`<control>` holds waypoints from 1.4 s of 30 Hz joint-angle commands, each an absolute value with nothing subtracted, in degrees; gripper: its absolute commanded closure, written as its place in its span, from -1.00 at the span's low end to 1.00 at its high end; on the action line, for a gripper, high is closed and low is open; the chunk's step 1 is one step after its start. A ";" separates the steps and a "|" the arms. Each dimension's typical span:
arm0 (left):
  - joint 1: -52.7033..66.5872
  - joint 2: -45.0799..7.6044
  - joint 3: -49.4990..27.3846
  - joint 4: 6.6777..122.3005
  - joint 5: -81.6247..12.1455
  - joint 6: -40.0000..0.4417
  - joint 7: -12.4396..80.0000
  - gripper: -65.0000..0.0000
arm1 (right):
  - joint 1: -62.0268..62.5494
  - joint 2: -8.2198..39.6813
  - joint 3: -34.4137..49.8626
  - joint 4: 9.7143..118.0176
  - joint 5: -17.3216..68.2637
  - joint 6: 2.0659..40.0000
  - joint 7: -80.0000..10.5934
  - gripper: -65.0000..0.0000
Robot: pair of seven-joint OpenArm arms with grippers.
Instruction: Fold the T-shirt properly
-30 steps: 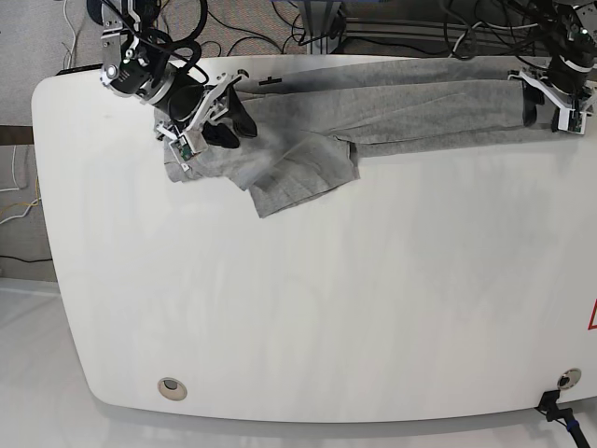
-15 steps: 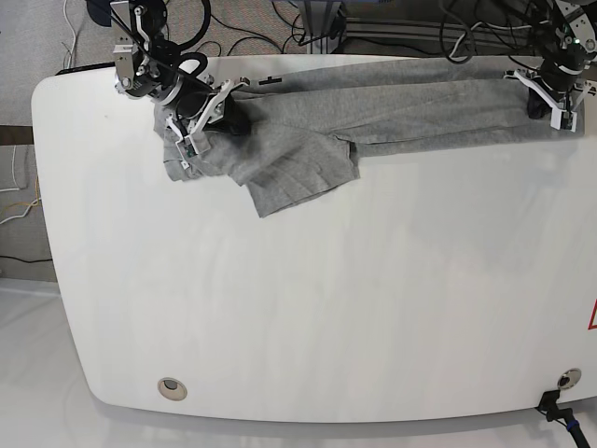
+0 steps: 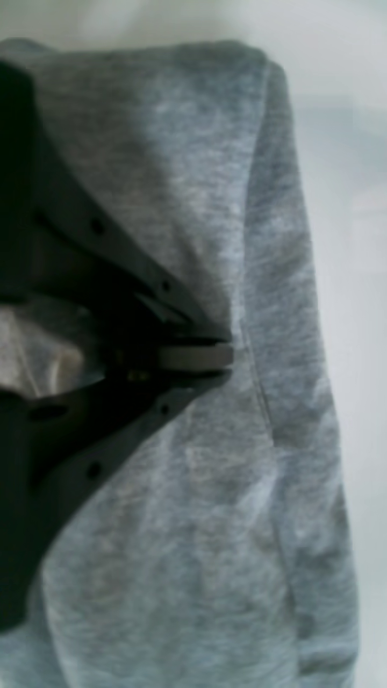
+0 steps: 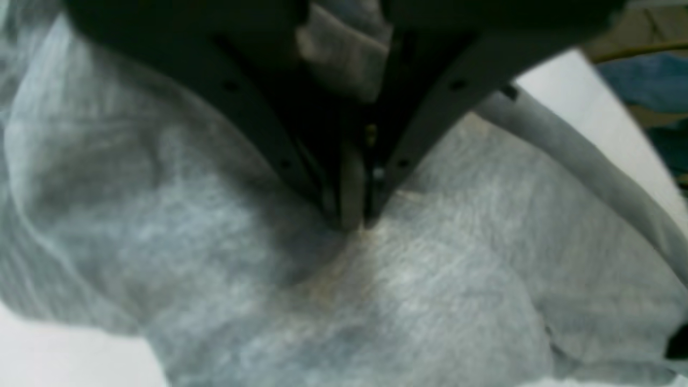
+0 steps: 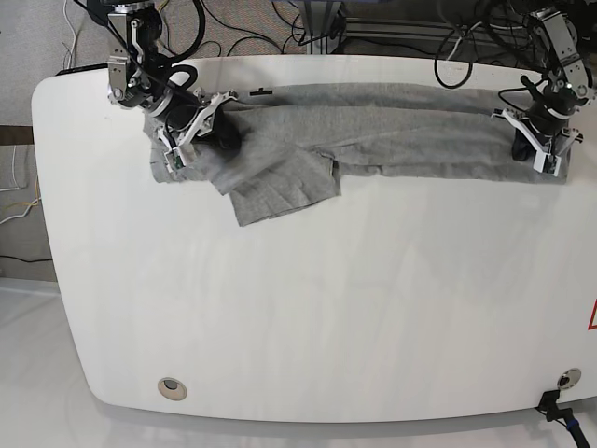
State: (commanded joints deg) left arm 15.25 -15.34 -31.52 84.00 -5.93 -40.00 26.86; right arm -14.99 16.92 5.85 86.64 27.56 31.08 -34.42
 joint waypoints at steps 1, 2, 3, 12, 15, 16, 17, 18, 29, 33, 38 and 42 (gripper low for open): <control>15.16 -15.60 -31.34 83.56 -5.93 -40.00 26.68 1.00 | -14.11 16.92 5.93 85.76 27.56 30.99 -34.42 1.00; 14.55 -16.13 -31.34 83.03 -5.93 -40.00 26.68 1.00 | -13.49 17.01 6.11 84.62 27.56 30.99 -34.42 1.00; 13.76 -16.13 -31.25 82.33 -5.93 -40.00 26.68 1.00 | -13.23 17.10 7.25 83.74 27.56 30.99 -34.42 1.00; 12.18 -17.36 -31.52 82.07 -6.11 -40.00 26.86 1.00 | -13.32 17.01 10.24 83.65 27.74 31.16 -34.42 1.00; 12.18 -17.45 -31.69 83.38 -6.20 -40.00 26.68 1.00 | -13.41 17.01 10.24 86.99 27.74 31.16 -34.42 1.00; 12.18 -17.45 -31.69 84.44 -6.20 -40.00 26.68 1.00 | -13.41 17.01 10.24 88.13 27.74 31.16 -34.42 1.00; 12.18 -17.45 -31.69 85.58 -6.20 -40.00 26.68 1.00 | -13.41 17.01 10.24 89.54 27.74 31.08 -34.42 1.00; 12.18 -17.36 -31.69 86.37 -6.11 -40.00 26.68 1.00 | -13.41 17.01 10.07 90.95 27.74 30.99 -34.42 1.00; 14.99 -16.13 -31.87 93.41 -6.20 -40.00 26.95 1.00 | -15.60 17.01 9.89 104.22 27.56 30.81 -34.59 1.00; 18.68 -13.85 -33.27 96.84 -6.29 -40.00 26.95 1.00 | -20.09 17.01 9.80 110.46 27.47 30.81 -34.59 1.00; 22.81 -10.86 -33.45 100.88 -6.29 -40.00 26.77 1.00 | -23.60 17.01 9.98 112.22 27.47 30.73 -34.59 1.00; 24.22 -10.42 -33.54 102.29 -6.29 -40.00 26.77 1.00 | -24.92 17.01 9.80 112.13 27.38 28.26 -34.42 1.00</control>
